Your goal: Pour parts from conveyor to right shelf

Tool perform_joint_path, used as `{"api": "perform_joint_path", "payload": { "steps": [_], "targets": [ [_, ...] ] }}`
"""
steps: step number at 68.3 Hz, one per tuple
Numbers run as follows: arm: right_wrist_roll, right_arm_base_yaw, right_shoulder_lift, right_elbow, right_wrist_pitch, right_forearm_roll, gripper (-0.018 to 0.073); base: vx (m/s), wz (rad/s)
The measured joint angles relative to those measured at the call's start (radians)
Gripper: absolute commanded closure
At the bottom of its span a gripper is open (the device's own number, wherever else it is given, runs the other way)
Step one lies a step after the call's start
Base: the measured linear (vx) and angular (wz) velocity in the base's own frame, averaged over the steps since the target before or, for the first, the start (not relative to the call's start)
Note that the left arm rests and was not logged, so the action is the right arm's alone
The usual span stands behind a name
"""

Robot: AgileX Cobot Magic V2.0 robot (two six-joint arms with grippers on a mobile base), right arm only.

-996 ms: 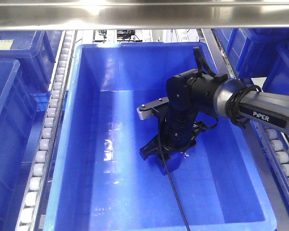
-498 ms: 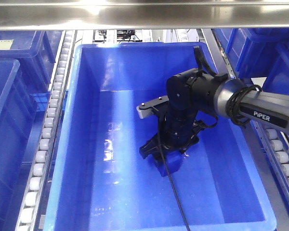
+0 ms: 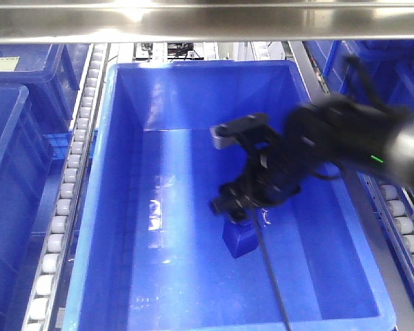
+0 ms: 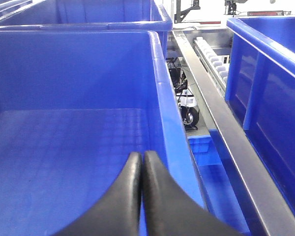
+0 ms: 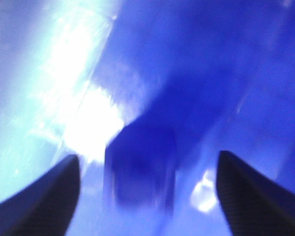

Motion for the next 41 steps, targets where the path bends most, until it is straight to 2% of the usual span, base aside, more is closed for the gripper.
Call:
{"api": "perform_joint_path", "payload": {
  "steps": [8,21,41],
  "targets": [
    [0.000,0.000,-0.137,0.131,-0.113,0.009,0.0232,0.00,0.00],
    [0.000,0.000,-0.382,0.325,-0.278,0.012,0.0579,0.00,0.00],
    [-0.004,0.000,-0.720,0.496,-0.387,-0.026,0.0570,0.00,0.00]
  ]
}}
